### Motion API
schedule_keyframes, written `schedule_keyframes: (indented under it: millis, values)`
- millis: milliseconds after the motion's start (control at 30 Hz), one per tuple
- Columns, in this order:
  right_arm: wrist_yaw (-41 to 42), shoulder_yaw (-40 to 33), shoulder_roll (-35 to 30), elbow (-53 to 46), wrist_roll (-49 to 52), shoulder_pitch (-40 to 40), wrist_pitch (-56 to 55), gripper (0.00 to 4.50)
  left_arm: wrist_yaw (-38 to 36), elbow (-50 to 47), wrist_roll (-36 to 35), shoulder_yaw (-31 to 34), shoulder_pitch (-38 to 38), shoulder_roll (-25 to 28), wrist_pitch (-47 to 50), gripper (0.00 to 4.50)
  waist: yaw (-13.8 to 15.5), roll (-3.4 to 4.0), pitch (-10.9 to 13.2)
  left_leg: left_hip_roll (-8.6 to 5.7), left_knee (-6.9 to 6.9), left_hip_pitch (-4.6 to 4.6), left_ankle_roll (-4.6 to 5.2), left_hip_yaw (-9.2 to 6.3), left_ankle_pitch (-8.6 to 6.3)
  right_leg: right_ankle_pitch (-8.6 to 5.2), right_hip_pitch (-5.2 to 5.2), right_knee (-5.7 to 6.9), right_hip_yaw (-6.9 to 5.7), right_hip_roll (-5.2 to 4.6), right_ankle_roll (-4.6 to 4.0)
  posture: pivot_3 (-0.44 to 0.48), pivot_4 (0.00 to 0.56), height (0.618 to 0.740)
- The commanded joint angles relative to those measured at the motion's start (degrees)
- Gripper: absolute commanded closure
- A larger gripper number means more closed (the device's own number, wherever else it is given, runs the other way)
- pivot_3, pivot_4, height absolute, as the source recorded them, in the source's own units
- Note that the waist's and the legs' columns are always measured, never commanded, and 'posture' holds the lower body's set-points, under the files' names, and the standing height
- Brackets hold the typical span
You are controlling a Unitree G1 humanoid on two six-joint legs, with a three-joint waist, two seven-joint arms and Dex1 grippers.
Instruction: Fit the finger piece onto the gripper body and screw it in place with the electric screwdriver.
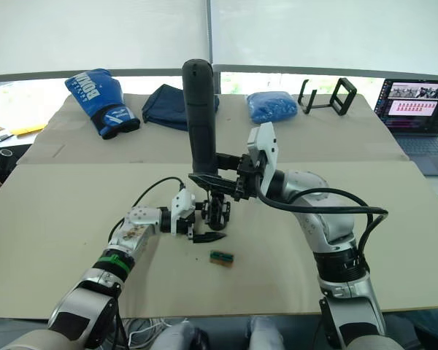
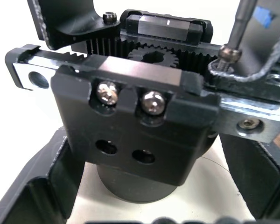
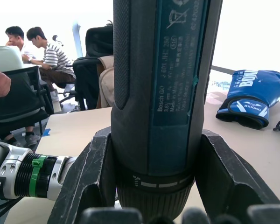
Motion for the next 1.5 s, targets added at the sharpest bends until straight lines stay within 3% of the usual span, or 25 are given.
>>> schedule_keyframes:
  millis: [33, 67, 1500]
  values:
    - [0.06, 0.62, -0.61, -1.05, -0.56, 0.63, -0.03, 2.57, -0.50, 0.56, 1.18, -0.56, -0.90, 0.15, -2.10, 1.81, 0.00, 0.00, 0.00, 0.00, 0.00, 0.00, 0.00, -0.01, 0.00, 0.00, 0.00, 0.00, 0.00, 0.00, 0.00, 0.000, 0.150, 0.740]
    - [0.04, 0.66, -0.62, -1.02, -0.57, 0.60, 0.00, 2.57, -0.56, 0.75, 1.04, -0.37, -0.94, 0.01, -2.10, 2.16, 0.00, 0.00, 0.00, 0.00, -0.02, 0.02, 0.00, 0.00, 0.00, 0.00, 0.00, 0.00, 0.01, 0.00, 0.00, 0.000, 0.150, 0.740]
    - [-3.49, 6.73, 0.86, 1.48, -3.83, 5.52, 1.78, 2.57, 1.51, 2.15, 2.10, -0.08, -0.82, -0.59, -2.15, 2.14, -0.01, -0.03, -0.32, 0.01, -0.05, 0.48, 0.01, -0.02, -0.01, 0.00, 0.34, 0.04, 0.05, -0.09, -0.01, 0.000, 0.150, 0.740]
